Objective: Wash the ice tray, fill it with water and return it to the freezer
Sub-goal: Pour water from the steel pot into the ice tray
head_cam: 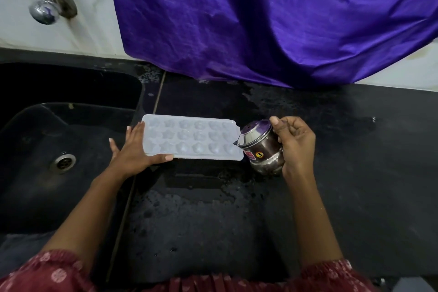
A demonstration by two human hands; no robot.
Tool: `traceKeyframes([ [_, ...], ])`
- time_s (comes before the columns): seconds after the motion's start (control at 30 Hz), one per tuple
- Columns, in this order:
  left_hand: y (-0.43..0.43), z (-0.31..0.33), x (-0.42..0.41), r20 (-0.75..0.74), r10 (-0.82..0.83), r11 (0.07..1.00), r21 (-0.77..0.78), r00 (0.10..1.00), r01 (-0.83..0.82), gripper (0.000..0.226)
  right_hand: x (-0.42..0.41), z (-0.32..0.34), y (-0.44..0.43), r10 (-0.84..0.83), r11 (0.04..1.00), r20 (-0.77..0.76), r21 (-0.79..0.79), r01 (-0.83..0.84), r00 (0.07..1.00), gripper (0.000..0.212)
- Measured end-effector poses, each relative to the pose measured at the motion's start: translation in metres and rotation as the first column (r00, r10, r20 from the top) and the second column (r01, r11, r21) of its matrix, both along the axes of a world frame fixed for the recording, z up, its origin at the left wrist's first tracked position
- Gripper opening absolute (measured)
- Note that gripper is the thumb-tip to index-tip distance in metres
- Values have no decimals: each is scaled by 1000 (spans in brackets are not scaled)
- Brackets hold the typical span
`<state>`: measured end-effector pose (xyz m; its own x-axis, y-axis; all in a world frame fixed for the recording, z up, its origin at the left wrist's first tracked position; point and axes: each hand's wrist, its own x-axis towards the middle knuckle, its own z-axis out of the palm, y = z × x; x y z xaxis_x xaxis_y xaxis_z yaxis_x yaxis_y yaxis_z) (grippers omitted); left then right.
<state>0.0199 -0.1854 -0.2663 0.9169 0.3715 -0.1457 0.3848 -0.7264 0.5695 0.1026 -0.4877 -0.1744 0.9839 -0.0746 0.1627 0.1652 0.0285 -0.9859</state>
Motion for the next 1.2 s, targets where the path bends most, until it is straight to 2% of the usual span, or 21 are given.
traceKeyframes([
  [0.2, 0, -1, -1, 8, 11, 1000, 3, 1000, -11, 133, -1, -1, -2, -36, 998, -12, -49, 35, 999, 21],
  [0.5, 0, -2, 0, 16, 16, 1000, -2, 1000, -16, 134, -2, 3, -3, -53, 996, -10, -72, 52, 999, 20],
  [0.6, -1, -1, -1, 25, 17, 1000, -14, 1000, -17, 133, -2, 3, -3, -45, 998, -13, -45, 45, 999, 20],
  [0.87, -1, -1, -2, 47, 20, 999, -48, 999, -18, 133, -2, 6, -2, -14, 987, -36, 157, 20, 999, 19],
  [1.03, -2, -1, -3, 46, 9, 999, -54, 999, -6, 142, -3, 8, 6, 34, 988, -30, 151, -29, 999, 19],
  [1.2, -2, -2, -2, 48, 23, 999, -42, 999, -21, 135, -2, 9, 14, 61, 992, -22, 110, -59, 998, 17],
])
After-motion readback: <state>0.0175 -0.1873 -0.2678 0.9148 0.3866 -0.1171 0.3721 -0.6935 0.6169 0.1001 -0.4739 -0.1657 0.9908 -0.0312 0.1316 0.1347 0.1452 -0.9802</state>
